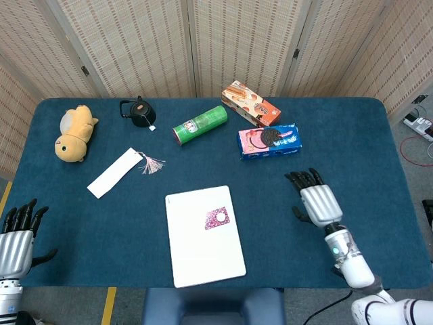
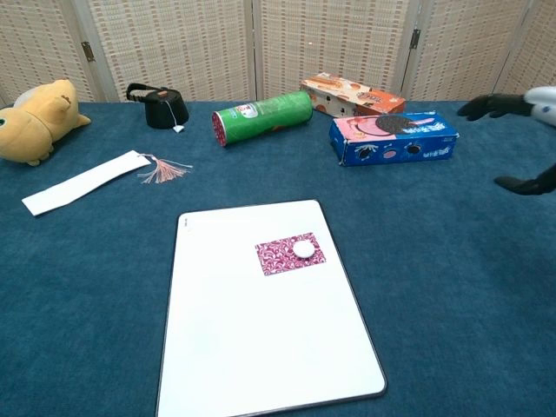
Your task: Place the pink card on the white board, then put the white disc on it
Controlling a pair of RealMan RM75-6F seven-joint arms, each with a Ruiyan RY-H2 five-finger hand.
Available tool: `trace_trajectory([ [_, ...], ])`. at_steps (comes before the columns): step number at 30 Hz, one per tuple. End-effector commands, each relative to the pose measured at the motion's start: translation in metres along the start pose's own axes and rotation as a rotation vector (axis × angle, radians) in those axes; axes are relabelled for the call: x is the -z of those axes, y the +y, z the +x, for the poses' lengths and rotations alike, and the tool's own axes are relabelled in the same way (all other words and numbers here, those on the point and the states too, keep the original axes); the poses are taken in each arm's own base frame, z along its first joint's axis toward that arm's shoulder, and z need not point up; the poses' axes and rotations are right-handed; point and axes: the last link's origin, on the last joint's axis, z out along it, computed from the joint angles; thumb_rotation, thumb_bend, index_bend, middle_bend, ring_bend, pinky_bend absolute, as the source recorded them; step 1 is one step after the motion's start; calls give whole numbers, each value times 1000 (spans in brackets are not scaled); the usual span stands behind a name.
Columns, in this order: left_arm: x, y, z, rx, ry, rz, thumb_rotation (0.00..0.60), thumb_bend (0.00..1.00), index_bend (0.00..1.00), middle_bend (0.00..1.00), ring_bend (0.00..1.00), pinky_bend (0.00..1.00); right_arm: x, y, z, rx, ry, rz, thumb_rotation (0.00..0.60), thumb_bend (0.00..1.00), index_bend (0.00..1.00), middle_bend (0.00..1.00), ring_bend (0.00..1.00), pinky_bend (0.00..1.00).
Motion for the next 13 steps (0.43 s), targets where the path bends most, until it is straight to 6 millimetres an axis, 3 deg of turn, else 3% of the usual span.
trace_trajectory([
  [1,-1,3,0,2,5,-3,600,131,165,53,83,0,44,44,13,-28,105,-67,600,392,102,142,105,29],
  [13,-5,13,0,13,22,-12,600,132,160,53,83,0,103,77,18,-43,175,-190,600,392,102,142,96,21],
])
